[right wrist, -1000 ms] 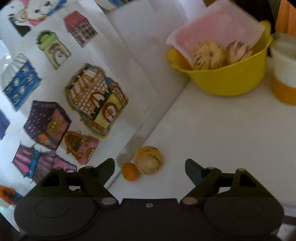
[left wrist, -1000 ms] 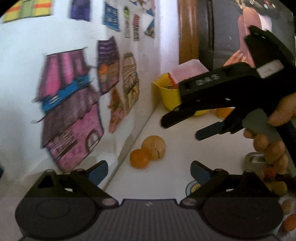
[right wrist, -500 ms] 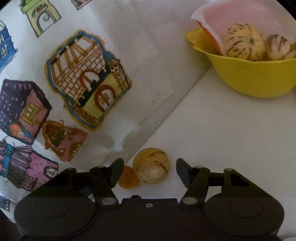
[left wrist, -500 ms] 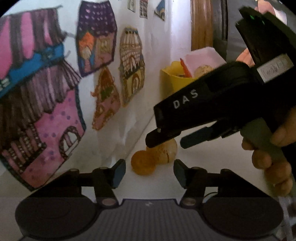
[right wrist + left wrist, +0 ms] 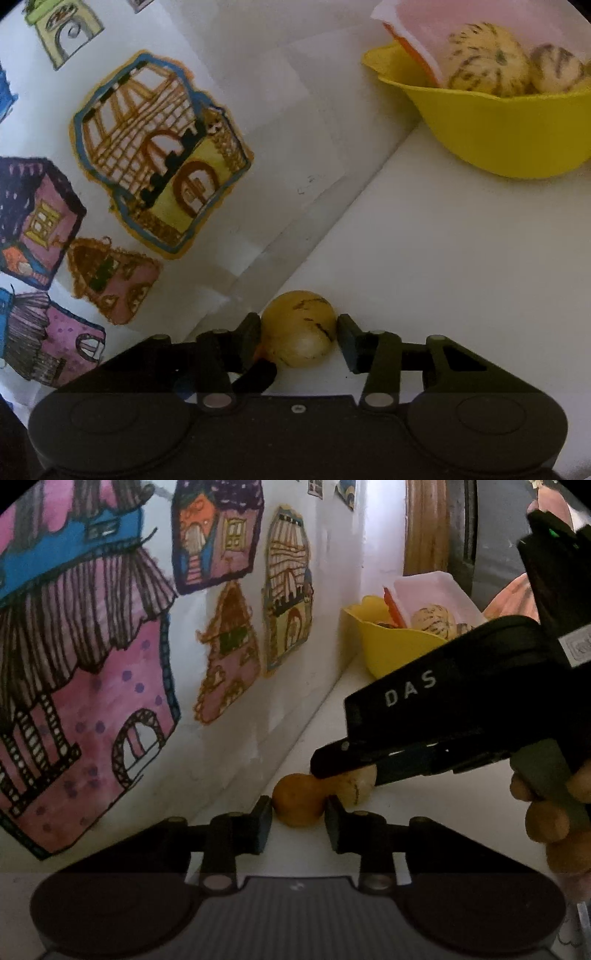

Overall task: Organize fruits
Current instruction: 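Grasp the small orange with the left tool while the right tool grasps the brown round fruit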

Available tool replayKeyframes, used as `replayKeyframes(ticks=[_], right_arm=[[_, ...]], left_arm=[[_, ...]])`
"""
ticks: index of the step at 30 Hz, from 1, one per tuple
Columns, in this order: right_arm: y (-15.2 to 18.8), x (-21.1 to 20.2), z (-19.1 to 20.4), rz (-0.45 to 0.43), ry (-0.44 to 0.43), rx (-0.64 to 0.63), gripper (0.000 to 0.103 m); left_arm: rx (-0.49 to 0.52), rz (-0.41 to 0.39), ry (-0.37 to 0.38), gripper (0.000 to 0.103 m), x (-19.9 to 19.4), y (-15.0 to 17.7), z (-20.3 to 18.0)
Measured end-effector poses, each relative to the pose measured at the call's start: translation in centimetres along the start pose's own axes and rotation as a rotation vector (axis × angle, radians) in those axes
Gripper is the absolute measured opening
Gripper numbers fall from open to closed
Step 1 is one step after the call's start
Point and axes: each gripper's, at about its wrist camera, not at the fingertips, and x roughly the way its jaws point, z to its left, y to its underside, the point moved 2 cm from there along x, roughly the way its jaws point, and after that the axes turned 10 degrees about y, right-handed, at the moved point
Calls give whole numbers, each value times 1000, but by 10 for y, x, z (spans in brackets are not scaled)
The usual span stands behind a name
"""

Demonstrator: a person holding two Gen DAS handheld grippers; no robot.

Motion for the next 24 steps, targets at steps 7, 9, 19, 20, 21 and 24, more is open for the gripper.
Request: replayKeyframes(ticks=[7,9,19,20,21,24], right_arm=[[10,-9,-6,-4,27,21,45],[15,-13,-8,1,25,35,45],[49,-39,-6,11,47,36,45],[53,-42,-5,11,47,31,45],[58,-44,-3,12,49,27,45],[73,-58,-7,16,49,17,45]], left_arm=[[-14,0,8,32,-21,10,8],[-13,3,6,32,-27,9,8],[-16,6,42,32,-71,32,0],[-14,5,49,32,-77,35,-2],[-12,7,54,32,-81,38,-3],[-6,9,72,32,-102,52,-3]])
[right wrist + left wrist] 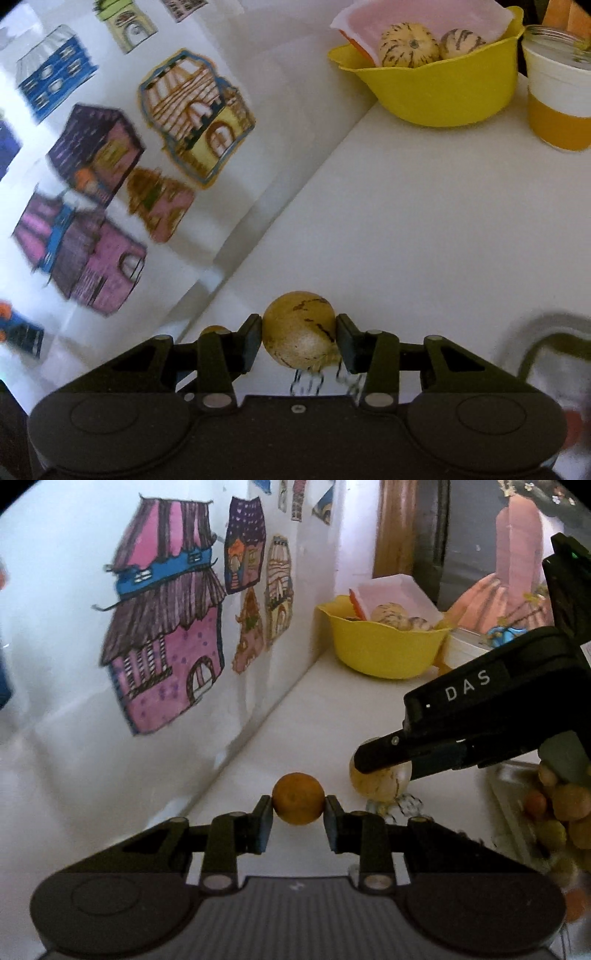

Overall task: Organize fruits
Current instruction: 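Grasp the small orange with the left tool while the right tool grasps the brown round fruit, then carry both fruits onto the metal tray and open both tools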

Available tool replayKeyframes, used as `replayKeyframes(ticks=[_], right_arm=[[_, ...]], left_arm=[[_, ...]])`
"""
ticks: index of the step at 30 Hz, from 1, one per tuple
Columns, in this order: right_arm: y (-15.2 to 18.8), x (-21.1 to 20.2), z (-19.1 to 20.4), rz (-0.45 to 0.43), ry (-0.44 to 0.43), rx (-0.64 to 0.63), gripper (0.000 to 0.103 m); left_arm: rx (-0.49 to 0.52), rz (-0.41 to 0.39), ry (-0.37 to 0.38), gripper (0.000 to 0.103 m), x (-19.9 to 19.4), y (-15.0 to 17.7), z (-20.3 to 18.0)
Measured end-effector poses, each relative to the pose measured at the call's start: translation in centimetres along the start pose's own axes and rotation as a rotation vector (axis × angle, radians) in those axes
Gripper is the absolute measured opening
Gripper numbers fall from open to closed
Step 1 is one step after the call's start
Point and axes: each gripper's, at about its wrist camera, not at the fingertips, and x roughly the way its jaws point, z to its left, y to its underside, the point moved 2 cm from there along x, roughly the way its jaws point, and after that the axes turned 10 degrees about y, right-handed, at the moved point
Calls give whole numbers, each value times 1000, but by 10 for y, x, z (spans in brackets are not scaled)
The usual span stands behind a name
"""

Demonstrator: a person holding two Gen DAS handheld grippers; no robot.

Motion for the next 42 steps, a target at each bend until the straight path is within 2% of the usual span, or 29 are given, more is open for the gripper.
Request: replayKeyframes(ticks=[5,10,21,25,31,35,42], right_arm=[[17,-10,8,13,14,-9,45],[25,-4,12,27,49,-39,45],[30,-16,-6,6,15,-70,48],[30,-16,-5,5,10,-100,48],[34,-19,-10,24,-5,-64,46],[46,-35,-13,16,-19,-42,45],[78,-96,-23,-42,-55,-22,45]], left_arm=[[0,24,22,32,-18,15,-5],[15,37,21,32,-14,17,-9],[69,41,44,35,15,3,-12],[67,39,60,34,19,0,-10],[57,39,65,33,12,4,-10],[43,30,88,34,-3,8,-14],[74,6,132,34,-37,9,-34]])
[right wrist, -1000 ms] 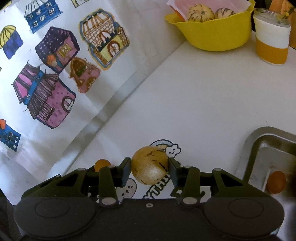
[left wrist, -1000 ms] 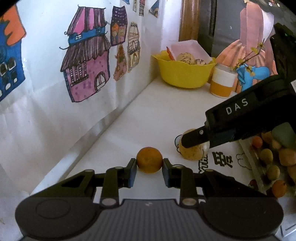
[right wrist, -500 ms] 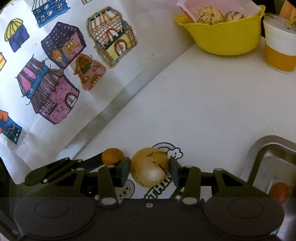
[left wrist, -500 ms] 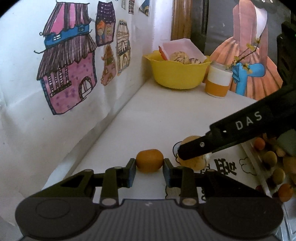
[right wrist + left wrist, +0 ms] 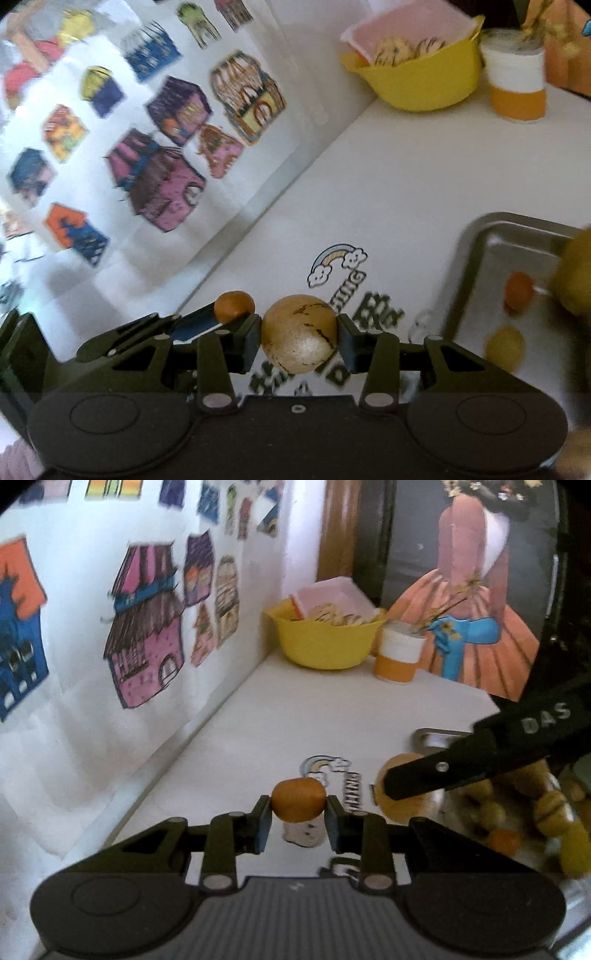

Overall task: Organize fruits
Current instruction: 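Carry both fruits onto the metal tray and open both tools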

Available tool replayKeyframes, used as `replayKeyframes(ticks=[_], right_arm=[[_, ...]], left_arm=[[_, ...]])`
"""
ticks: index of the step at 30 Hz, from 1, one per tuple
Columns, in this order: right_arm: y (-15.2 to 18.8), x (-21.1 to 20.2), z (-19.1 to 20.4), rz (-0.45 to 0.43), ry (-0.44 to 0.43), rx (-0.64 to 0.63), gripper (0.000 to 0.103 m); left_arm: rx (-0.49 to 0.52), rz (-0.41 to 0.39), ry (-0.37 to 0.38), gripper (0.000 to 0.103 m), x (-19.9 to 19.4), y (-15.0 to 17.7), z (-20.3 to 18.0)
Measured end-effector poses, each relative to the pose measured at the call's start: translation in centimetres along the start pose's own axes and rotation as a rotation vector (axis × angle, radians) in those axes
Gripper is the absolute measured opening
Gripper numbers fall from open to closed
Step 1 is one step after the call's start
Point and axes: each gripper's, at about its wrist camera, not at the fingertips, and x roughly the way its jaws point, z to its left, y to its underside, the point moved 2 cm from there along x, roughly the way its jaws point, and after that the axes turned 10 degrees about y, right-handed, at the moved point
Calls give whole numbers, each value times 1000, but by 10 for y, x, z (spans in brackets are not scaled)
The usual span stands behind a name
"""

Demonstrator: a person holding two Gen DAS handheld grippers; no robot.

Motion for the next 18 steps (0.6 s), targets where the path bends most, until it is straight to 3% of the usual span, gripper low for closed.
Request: replayKeyframes(ticks=[8,18], right_arm=[[42,-75,-19,-61,29,3,46],[96,-126,-45,-98,62,51,46]], left_arm=[[62,-6,86,33,-24,4,-47],[125,6,164,34,-33,19,-101]])
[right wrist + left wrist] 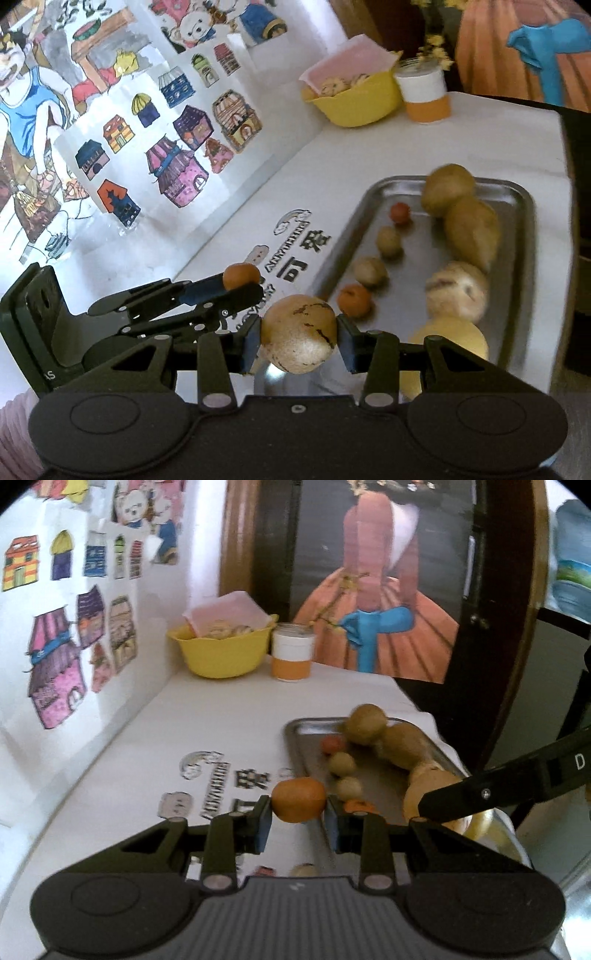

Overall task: Organize fruits
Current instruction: 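Carry both fruits onto the metal tray and open both tools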

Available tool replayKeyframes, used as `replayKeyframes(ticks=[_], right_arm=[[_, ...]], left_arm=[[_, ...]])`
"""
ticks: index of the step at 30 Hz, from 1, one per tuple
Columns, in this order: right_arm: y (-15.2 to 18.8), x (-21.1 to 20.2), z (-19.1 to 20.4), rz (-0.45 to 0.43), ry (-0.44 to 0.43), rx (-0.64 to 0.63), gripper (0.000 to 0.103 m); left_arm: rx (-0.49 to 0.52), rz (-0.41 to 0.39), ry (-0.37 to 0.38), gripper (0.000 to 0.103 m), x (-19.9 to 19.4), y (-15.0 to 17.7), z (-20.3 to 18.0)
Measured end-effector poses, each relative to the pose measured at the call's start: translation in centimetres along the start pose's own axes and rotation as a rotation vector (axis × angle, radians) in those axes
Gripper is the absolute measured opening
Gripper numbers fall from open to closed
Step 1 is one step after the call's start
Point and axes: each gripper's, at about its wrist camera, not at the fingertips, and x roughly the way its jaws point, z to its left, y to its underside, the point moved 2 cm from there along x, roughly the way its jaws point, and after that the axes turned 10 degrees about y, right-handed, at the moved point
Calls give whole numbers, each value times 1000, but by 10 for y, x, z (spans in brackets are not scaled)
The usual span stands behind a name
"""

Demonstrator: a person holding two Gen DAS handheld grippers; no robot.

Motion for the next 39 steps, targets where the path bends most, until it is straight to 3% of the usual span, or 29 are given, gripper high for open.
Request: replayKeyframes(ticks=[11,24,30,39], right_arm=[[40,-28,-18,-81,54,33,45],[76,-27,-11,-216,129,18,45],[85,-24,1,-313,218,-14,45],[98,-13,17,-372,320,-81,46]], left_arm=[[1,42,68,33,12,17,-33],[-8,82,62,34,22,28,-36],[-23,90,55,33,31,28,-35],[-49,95,42,34,42,28,-32]])
